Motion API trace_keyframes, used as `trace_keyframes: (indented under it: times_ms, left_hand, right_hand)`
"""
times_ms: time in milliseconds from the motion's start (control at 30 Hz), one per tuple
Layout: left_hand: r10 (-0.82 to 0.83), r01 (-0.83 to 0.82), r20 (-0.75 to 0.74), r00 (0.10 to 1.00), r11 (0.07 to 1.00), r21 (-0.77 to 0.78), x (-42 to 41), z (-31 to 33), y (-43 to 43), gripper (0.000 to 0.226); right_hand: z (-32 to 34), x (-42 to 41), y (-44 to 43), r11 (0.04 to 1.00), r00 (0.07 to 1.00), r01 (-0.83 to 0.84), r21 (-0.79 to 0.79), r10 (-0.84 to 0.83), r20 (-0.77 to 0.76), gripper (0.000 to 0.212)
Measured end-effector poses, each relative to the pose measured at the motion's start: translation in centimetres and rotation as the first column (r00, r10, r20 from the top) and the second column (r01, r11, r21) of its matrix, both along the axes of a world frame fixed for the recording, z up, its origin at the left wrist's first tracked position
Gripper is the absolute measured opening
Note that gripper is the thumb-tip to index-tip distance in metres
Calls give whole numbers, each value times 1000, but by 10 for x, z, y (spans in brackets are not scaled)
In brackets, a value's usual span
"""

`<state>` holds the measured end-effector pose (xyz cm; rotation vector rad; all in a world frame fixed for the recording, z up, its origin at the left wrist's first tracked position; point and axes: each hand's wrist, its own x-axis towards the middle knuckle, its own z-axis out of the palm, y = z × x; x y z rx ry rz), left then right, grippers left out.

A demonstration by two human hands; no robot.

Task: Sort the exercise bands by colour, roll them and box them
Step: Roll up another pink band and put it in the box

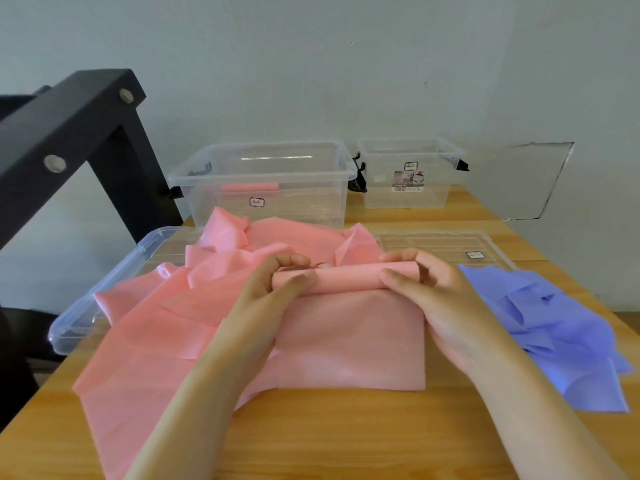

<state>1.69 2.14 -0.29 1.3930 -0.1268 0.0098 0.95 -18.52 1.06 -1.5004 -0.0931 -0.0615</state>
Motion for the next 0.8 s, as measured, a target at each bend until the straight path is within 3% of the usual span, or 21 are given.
trace_keyframes:
  times_ms: [67, 133, 233, 333, 467, 533, 600, 700, 800]
  left_hand:
    - [6, -4, -33, 999, 998, 58, 0, -1, 0, 40]
    - [16, -15, -17, 1000, 997, 74, 1, -2, 1, 31]
    - [16, -17, 40, 999, 999, 32, 0, 3, 1, 18]
    - [14, -14, 12, 1000, 1000, 10, -2, 3, -1, 17]
    - [-1, 9, -93, 996, 996, 88, -1, -1, 0, 41]
    - [22, -16, -50, 999, 994, 111, 0, -1, 1, 25]
    - [19, -19, 0, 1000, 999, 38, 1, 2, 2, 9]
    - [-19, 19, 19, 1000, 1000, -9, 0, 2, 1, 18]
    - [-46, 51, -69, 997, 997, 64, 0, -1, 3, 27]
  right_hand:
    - [1, -1, 0, 999, 997, -19, -36, 22, 74, 24]
    - [1, -2, 1, 998, 995, -43, -42, 47, 91, 25]
    - [-4, 0, 2, 997, 998, -57, -43, 57, -5, 23]
    - [-3, 1, 2, 994, 1000, 5, -108, -3, 11, 5]
    - [1, -1, 0, 992, 987, 29, -122, -10, 158, 26]
    - [1, -1, 1, 997, 988, -10, -81, 23, 153, 26]
    - [-3, 0, 0, 998, 997, -26, -58, 31, 78, 19]
    - [-6, 3, -1, 996, 1000, 7, -87, -6, 12, 9]
    - [-3, 1, -1, 993, 994, 46, -107, -35, 108, 14]
